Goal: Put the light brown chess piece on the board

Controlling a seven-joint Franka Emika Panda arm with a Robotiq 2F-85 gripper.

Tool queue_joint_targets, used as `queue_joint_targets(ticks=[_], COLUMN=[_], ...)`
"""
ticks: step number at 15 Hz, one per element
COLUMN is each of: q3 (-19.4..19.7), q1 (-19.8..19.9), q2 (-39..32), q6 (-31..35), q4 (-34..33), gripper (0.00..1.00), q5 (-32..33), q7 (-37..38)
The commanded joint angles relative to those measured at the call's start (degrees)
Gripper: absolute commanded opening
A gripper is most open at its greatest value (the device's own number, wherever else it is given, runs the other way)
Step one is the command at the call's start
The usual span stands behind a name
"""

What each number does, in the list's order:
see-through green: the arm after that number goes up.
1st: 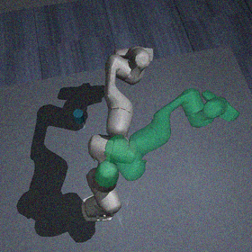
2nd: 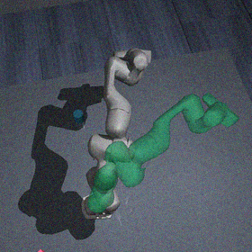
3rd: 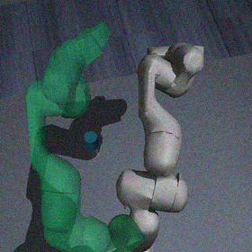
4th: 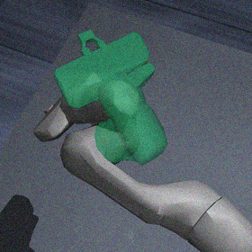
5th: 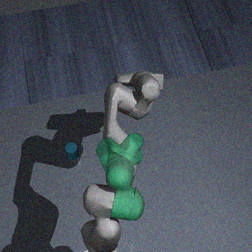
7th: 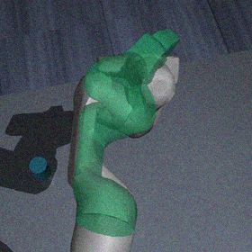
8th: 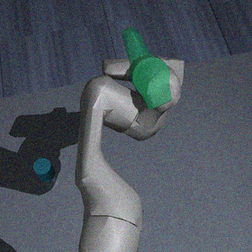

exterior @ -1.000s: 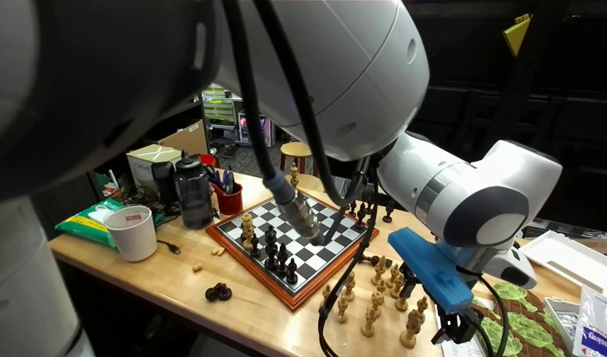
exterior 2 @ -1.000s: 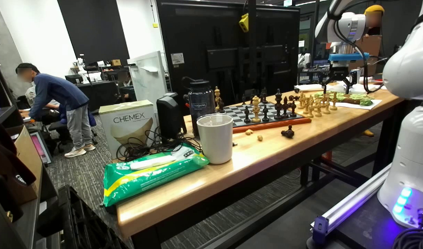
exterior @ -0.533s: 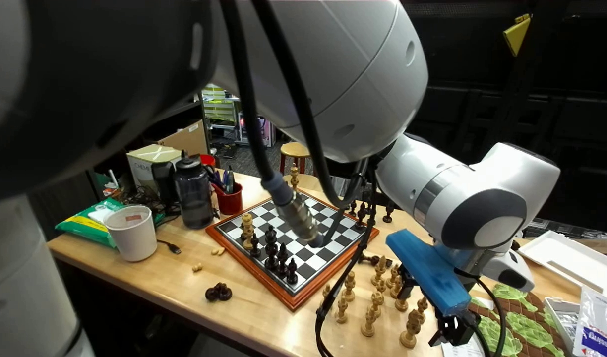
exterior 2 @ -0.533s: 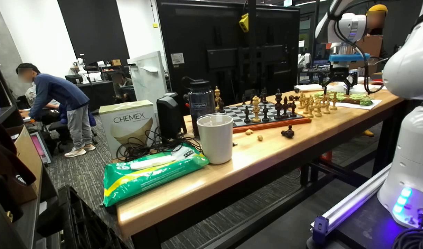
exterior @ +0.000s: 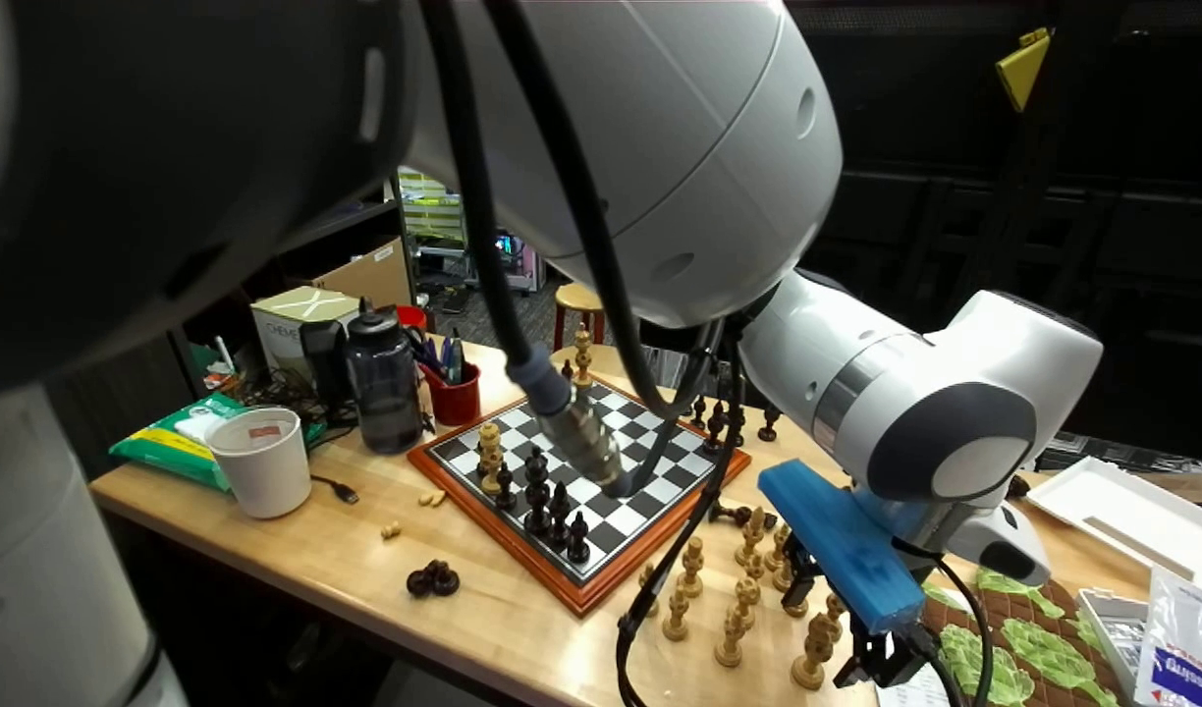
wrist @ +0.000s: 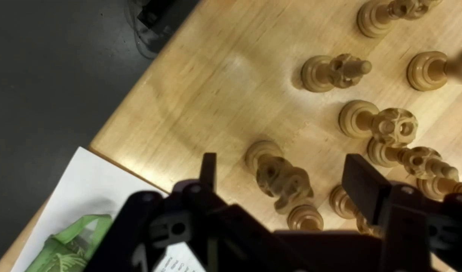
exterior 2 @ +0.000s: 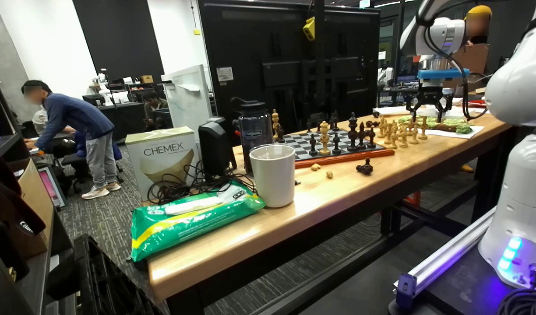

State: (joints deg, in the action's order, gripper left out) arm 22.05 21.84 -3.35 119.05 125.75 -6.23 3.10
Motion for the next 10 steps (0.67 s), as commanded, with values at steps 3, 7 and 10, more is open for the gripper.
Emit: queue_joint_targets(ticks=[3, 7, 10], q3=[-0.2, -0.2, -0.1], q1=[0.0, -0.1, 0.0], q2=[2.6, 2.7, 2.7], q6=[0.8, 0.9, 0.9], q4=[2.2, 2.3, 2.1], gripper=[0.38, 0.06, 0.04], q5=[0.1, 0.0, -0.2], q7=[-0.6, -1.0, -1.5])
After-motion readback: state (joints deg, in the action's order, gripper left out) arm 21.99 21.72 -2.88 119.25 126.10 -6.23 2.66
